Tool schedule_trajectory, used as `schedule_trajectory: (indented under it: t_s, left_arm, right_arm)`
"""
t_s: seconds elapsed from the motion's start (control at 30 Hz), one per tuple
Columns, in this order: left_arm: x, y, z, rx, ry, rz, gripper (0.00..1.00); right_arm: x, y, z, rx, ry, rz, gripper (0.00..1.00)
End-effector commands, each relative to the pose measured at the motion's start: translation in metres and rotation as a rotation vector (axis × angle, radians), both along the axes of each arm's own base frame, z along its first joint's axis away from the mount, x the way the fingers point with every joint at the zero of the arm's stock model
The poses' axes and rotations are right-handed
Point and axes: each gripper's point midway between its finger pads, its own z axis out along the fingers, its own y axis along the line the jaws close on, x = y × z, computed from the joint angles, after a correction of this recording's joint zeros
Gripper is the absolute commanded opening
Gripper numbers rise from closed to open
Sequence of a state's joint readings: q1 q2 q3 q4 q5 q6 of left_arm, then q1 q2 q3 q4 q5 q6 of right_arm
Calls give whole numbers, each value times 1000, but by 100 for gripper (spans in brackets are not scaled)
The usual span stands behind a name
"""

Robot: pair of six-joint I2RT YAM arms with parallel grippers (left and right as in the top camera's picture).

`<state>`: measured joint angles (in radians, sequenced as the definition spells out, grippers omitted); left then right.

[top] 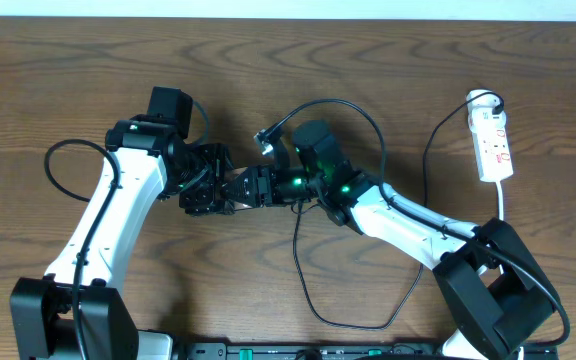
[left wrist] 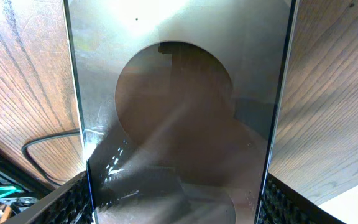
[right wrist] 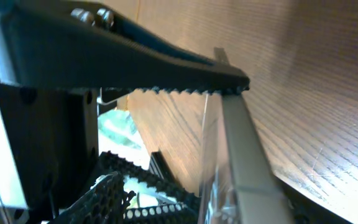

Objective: Plug charger to phone and switch on socket
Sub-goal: 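Grasp the phone's edge with the right gripper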

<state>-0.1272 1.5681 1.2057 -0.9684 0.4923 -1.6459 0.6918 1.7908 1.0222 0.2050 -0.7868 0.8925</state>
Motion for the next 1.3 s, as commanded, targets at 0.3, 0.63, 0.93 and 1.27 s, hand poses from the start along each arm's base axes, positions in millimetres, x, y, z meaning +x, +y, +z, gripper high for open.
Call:
schedule_trajectory:
  t_s: [0.3,0.63,0.93,1.27]
  left_arm:
    - [5,-5,15,-25,-56,-20,8]
    - [5,-5,15,-24,-59,-25,7]
    - [5,-5,15,-23,-63,-33,8]
    - [5,-5,15,-23,-63,-33,7]
  right_arm:
    - [5,4,-2,-17,39,-56,52]
    - [-1,10,-3,-22,99,-75,47]
    - [-1,11,-7,-41,94,-96,40]
    - [-1,9,-12,-65,105,-111,32]
